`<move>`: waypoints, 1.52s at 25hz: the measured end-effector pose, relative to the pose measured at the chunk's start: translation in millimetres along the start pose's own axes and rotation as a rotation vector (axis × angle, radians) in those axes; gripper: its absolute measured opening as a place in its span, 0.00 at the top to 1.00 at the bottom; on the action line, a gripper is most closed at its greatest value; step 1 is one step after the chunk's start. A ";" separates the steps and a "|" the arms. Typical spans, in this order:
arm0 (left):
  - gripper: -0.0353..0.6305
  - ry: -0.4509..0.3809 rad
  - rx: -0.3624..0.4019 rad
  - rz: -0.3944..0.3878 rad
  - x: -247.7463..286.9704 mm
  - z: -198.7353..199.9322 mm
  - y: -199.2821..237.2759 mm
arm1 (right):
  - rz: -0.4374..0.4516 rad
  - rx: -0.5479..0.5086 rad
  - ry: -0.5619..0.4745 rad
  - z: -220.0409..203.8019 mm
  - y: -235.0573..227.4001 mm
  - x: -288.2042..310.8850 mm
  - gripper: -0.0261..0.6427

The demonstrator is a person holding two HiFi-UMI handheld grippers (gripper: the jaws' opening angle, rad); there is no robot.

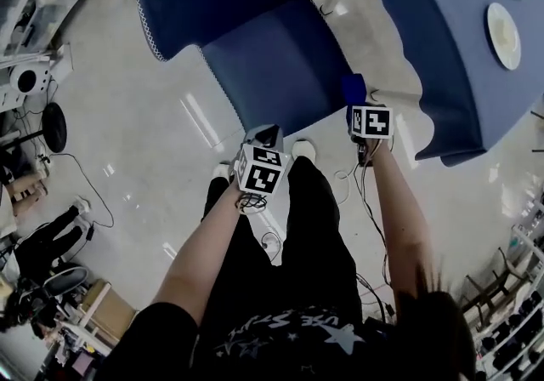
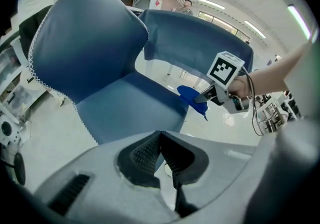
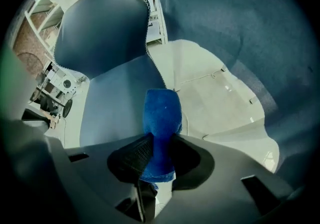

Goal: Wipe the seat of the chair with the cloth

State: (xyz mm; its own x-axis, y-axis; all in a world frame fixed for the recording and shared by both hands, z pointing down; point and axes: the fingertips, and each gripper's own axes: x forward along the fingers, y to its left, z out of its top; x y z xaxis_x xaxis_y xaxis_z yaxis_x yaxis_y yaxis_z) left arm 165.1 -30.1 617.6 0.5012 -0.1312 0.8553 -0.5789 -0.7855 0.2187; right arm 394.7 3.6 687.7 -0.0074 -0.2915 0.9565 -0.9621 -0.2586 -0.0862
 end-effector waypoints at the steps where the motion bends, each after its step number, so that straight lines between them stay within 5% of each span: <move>1: 0.92 -0.007 0.012 -0.011 -5.7 1.0 3.6 | -0.004 0.017 -0.016 1.9 8.1 -8.3 0.80; 9: 0.92 -0.072 0.126 -0.057 -79.1 9.2 58.3 | -0.022 0.079 -0.140 30.0 98.3 -79.1 0.80; 18: 0.92 -0.195 0.133 -0.074 -191.1 15.0 126.5 | -0.035 0.097 -0.288 57.1 209.7 -169.7 0.80; 25: 0.92 -0.225 0.275 -0.139 -253.2 -17.7 141.7 | -0.008 0.142 -0.346 6.1 297.8 -241.8 0.80; 38: 0.92 -0.236 0.272 -0.211 -290.8 -49.2 88.1 | 0.004 0.337 -0.360 -94.9 315.7 -287.4 0.80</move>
State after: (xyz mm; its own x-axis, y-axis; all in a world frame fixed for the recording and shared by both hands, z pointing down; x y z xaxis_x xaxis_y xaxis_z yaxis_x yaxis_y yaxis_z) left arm -63.2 -31.4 411.2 0.7427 -0.0601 0.6670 -0.2725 -0.9369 0.2190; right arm 67.2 93.1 412.0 0.1410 -0.5771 0.8044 -0.8203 -0.5230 -0.2315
